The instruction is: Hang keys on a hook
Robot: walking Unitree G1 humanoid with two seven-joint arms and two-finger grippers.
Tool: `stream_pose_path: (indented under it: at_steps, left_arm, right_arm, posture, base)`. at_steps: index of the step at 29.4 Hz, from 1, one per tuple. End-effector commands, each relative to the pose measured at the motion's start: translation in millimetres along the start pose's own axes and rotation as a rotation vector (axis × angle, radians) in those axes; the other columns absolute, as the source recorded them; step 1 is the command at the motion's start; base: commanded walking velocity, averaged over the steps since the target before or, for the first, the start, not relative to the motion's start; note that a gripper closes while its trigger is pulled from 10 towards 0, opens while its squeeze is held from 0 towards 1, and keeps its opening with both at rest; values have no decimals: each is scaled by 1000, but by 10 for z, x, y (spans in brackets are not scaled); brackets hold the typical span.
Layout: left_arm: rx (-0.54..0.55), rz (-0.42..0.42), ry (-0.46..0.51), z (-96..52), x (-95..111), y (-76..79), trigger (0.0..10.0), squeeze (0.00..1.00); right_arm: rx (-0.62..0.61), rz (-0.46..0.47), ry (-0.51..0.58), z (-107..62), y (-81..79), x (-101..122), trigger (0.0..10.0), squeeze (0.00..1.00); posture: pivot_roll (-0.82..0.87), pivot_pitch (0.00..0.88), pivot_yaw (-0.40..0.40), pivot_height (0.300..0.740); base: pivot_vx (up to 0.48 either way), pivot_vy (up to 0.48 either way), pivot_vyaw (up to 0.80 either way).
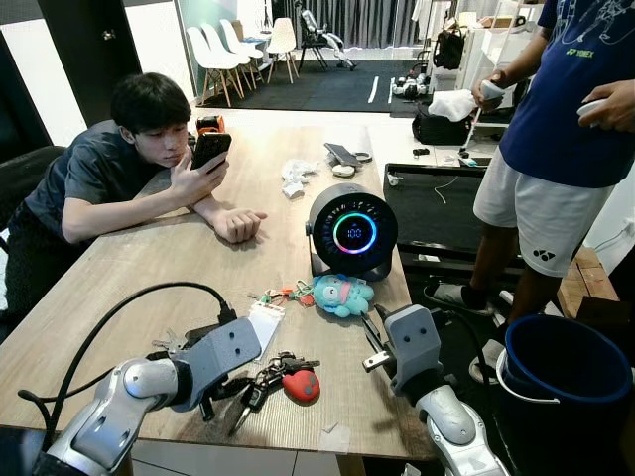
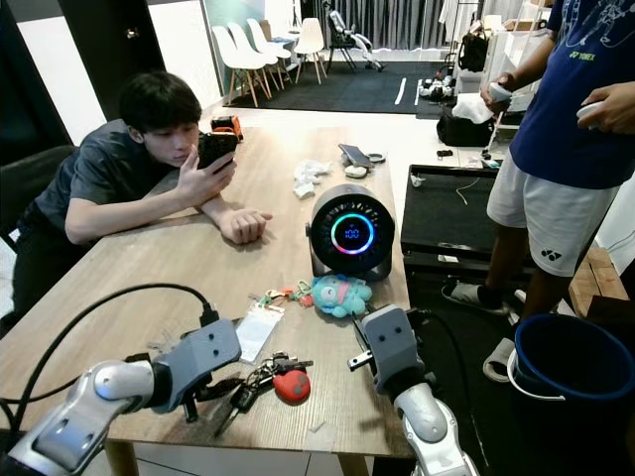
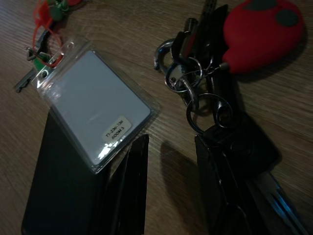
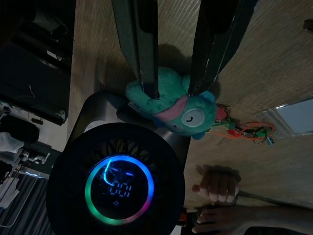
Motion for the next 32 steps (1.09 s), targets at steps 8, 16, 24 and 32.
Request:
stream_pose_path:
  at_steps: [8,16,24,32]
  left_arm:
    - [-20,-46,27,83,45,117,10000,0]
    - [-64,-46,56,21,130,156,10000,0]
    - [-63,-39,47,10,119,152,10000,0]
    - [-44,-49,47,42,103,138,10000,0]
  right_arm:
    - [13,3,-15,-25,-56,-50,10000,0]
    - [13,4,-18,-34,-60,-56,10000,0]
    - [13,7,-19,-35,-71,-58,10000,0]
    - [12,8,-18,-33,-74,-54,10000,0]
  posture:
    - [23,107,70,740]
    - [23,108,72,740]
    - [27,110,75,740]
    - [26,111,76,740]
  base:
    - [0,0,0]
    - [0,0,0]
    - [0,0,0]
    - [0,0,0]
Point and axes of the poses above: a point about 5 cm out from each wrist's last joint towards the gripper, its own z axis pointing out of the wrist towards the gripper, its own x axis along the axis of the wrist's last joint, y = z × x, the point moved 5 cm from there along z, pointing out of the wrist towards the gripper, and after that the axes turned 14 degrees about -z, right-handed, at the moved point
